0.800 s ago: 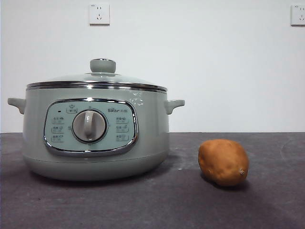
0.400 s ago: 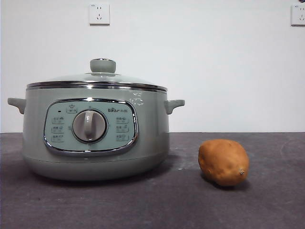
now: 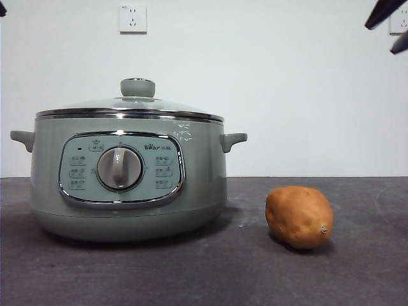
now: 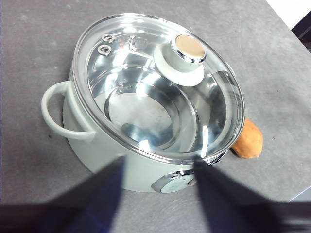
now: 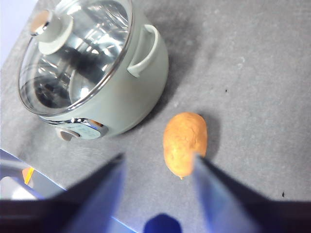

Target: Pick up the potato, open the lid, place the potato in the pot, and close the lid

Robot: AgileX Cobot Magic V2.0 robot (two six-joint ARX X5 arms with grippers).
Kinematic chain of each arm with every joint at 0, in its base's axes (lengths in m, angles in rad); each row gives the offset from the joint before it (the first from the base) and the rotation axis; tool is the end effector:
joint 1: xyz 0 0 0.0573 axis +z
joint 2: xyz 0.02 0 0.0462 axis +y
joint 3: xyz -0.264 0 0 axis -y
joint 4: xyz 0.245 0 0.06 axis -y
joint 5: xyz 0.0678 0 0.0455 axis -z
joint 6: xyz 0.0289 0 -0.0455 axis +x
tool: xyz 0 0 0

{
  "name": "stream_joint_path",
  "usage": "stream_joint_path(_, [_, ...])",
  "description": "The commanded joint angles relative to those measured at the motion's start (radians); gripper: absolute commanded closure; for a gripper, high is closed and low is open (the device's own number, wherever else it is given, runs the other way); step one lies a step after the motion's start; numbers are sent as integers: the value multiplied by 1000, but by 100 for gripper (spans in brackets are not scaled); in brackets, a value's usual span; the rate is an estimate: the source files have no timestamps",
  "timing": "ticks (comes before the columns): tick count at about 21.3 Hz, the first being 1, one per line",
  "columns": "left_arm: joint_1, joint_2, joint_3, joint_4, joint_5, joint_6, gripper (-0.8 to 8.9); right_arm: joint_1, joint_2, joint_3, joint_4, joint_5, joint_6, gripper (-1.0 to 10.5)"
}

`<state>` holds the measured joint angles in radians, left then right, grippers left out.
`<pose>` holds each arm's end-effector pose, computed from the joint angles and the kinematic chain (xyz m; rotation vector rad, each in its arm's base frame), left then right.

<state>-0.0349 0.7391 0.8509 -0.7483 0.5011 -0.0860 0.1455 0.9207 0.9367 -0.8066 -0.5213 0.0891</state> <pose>0.1360 -0.0186 0.3129 -0.2300 0.6491 -0.4909 0.1657 0.0388 0.3116 0.2317 0.8191 0.5962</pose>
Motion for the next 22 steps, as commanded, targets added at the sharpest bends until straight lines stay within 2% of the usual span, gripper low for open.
stream_joint_path(1, [2,-2,6,0,4,15,404,28,20,3,14,10,-1,418])
stream_joint_path(3, [2,-2,6,2,3,14,404,84,48,4,21,79,10,418])
stream_joint_path(7, [2,-2,6,8,0,11,404,245,151,5,24,295,35,418])
stream_joint_path(10, [2,-2,6,14,-1,9,404,338,248,5,52,401,51,418])
stream_joint_path(15, [2,-2,6,14,-2,8,404,408,423,5,158,432,79,419])
stream_joint_path(17, [2,-2,6,14,-2,8,405,415,489,5,193,479,87,419])
stream_joint_path(22, [2,-2,6,14,-3,8,405,415,623,5,293,476,92,433])
